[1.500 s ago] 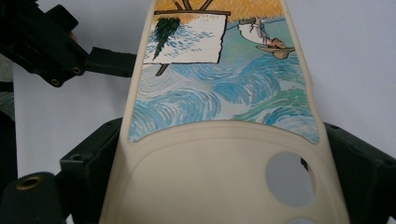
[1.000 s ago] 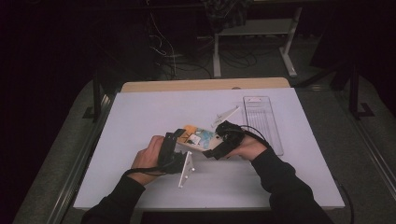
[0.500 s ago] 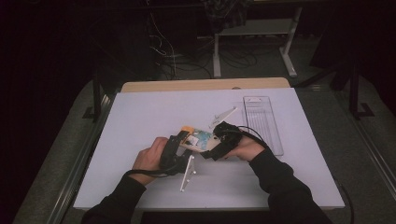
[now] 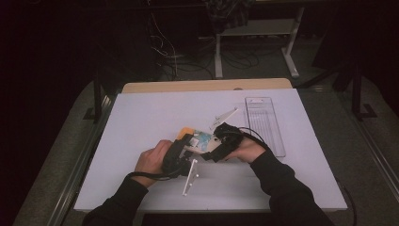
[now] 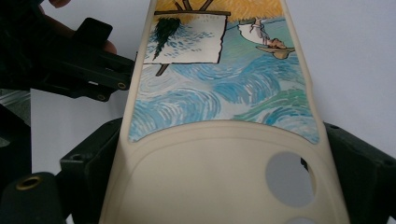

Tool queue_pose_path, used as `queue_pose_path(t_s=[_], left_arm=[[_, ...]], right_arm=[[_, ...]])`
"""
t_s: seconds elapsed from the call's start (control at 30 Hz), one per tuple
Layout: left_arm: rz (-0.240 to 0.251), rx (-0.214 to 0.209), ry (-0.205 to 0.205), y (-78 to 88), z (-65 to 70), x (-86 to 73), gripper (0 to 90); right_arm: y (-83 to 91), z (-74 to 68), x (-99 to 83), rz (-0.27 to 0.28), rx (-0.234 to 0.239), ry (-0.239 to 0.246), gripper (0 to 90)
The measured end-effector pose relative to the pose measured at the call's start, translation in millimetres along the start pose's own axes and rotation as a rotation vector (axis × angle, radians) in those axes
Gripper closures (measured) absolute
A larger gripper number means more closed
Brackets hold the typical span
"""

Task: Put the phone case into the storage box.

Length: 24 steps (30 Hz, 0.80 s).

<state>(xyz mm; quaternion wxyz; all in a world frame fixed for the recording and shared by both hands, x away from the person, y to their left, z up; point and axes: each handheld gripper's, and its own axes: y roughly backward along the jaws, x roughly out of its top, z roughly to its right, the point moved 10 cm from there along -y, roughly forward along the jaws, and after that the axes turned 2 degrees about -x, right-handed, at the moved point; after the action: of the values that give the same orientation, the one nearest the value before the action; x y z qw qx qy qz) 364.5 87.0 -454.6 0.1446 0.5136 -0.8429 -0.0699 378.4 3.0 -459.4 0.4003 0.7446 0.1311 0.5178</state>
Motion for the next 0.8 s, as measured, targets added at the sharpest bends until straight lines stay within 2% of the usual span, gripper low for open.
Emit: queue_pose_path(t_s=[0.53,0.8], left_arm=[[0.002,0.013,-0.033,0.7,0.2,3.2,57.5],[-0.002,-0.008,-0.037,1.0,2.0,3.7,65.9]], right_arm=[[-0.3,-0.3,-0.2,-0.002,0.007,0.008,8.8],[0.1,0.5,0.2,0.002,0.002,0.006,8.9]])
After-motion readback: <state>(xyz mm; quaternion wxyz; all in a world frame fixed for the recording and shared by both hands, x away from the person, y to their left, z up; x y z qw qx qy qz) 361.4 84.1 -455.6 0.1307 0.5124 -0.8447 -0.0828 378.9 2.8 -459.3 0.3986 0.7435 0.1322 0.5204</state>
